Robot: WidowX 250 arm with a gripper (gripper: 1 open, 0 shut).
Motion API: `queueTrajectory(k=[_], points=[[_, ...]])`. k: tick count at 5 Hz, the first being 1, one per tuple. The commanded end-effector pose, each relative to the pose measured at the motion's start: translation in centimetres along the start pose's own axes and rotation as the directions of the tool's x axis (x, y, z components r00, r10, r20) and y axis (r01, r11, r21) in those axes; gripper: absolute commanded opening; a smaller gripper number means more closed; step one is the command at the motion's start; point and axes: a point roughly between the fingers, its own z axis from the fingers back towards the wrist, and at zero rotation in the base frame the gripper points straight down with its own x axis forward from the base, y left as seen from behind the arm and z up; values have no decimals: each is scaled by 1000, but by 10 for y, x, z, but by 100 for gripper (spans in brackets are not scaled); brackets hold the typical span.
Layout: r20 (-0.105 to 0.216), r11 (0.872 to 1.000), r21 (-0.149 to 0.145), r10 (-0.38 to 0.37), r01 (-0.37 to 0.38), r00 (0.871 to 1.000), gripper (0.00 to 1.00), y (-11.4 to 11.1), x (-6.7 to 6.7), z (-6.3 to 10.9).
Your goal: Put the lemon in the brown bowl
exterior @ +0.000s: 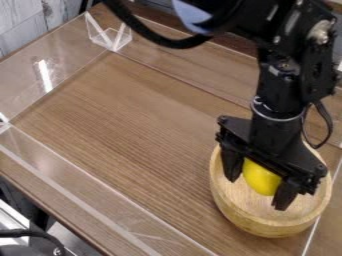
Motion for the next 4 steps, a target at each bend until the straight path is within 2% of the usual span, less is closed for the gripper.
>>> queueTrajectory(k=[1, 4], points=[[80, 1000, -30, 10, -7, 997, 100, -3, 14, 23], [74, 999, -37, 6, -3, 997, 100, -4, 14, 28]])
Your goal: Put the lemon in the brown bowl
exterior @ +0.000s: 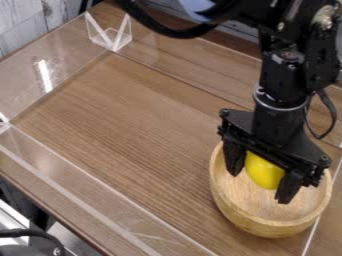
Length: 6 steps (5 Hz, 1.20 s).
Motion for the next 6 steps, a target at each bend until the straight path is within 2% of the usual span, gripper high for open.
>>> queueTrajectory(k=[1, 2, 3, 4, 5, 6], points=[[80, 1000, -30, 1, 1, 997, 100, -3, 11, 24], [77, 999, -32, -1, 4, 997, 100, -3, 11, 26], [76, 999, -34, -5, 8, 997, 0, -3, 11, 26], [74, 999, -36, -9, 12, 997, 0, -3, 11, 26], [81, 999, -43, -4, 7, 997, 100, -1, 11, 31], [91, 999, -50, 3, 2, 996, 100, -1, 13, 34]])
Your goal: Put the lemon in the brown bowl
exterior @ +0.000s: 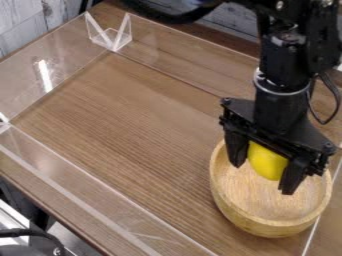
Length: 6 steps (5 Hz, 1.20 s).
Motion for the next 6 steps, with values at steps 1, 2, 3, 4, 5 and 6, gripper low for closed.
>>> queueTrajectory(k=[1, 2, 3, 4, 5, 6], points=[[80, 1000, -26, 11, -9, 997, 100, 0, 12, 22], [83, 999, -29, 17, -14, 996, 100, 1, 13, 24], [86, 999, -31, 22, -20, 996, 0, 0, 13, 24], [87, 999, -32, 31, -28, 996, 0, 1, 14, 24], [89, 999, -33, 40, -37, 995, 100, 1, 15, 25], [91, 998, -34, 49, -46, 995, 100, 2, 15, 27]])
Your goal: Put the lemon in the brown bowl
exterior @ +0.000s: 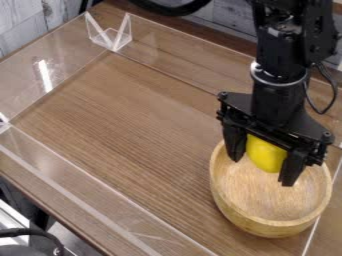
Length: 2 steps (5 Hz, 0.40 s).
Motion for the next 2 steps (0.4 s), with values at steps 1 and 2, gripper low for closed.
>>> queueTrajectory(k=[1, 2], points=[[90, 999, -30, 16, -13, 996, 100, -1, 13, 24], [94, 999, -32, 24, -22, 995, 100, -1, 14, 26]])
